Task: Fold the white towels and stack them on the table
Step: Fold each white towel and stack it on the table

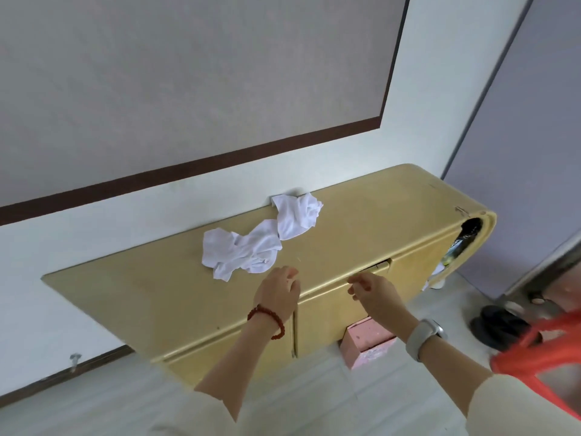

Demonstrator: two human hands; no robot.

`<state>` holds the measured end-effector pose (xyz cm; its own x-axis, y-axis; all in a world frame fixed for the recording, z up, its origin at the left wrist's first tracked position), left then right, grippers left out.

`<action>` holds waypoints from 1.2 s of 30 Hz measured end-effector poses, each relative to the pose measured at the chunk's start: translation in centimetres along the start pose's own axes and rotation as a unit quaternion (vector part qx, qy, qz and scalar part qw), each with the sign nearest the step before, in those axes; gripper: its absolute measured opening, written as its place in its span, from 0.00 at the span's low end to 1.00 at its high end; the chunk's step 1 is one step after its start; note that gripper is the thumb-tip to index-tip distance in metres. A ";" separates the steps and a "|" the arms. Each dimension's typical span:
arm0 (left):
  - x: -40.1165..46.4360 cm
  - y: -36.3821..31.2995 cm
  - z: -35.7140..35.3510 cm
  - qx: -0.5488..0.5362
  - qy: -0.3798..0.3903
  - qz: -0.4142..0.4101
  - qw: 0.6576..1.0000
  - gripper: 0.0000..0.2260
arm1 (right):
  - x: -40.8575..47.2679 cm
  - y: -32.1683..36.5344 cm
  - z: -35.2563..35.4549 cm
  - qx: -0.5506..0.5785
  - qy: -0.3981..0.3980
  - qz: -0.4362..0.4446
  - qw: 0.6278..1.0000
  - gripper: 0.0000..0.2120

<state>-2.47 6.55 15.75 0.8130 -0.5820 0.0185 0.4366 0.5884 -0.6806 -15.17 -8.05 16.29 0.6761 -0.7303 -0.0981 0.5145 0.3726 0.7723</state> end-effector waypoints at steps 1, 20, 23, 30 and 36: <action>2.0 0.2 -0.9 0.015 0.007 0.000 1.000 0.12 | 1.9 -0.2 -0.4 0.000 0.004 -0.002 1.000 0.10; 33.0 7.0 -16.5 0.156 0.023 0.060 0.986 0.20 | 32.1 -6.5 -6.4 -0.021 0.068 -0.093 0.993 0.11; 34.7 6.2 -16.5 0.096 -0.045 0.015 0.994 0.10 | 34.1 -6.6 -6.8 -0.024 0.074 -0.077 0.994 0.12; 36.8 -0.9 -13.2 -0.188 -0.037 0.097 0.977 0.08 | 36.9 -2.9 -6.1 0.038 0.124 0.088 0.988 0.29; 38.1 -7.4 -11.8 -0.289 0.007 0.099 0.952 0.09 | 39.7 -0.3 0.4 0.111 -0.006 0.193 0.975 0.10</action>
<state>20.74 -26.59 12.83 0.8506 -0.5013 -0.1587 -0.0124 0.2826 -0.9591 11.24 -37.40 12.43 0.7902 -0.5671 0.2324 0.0957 0.4887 0.8672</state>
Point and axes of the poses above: each hand's wrist, its own x-axis towards the middle knuckle, its own z-axis out of the back of the hand, y = z × x, the point moved 2 cm from there along x, towards the middle knuckle, and after that the axes turned 6 degrees about -y, right-handed, at the moved point
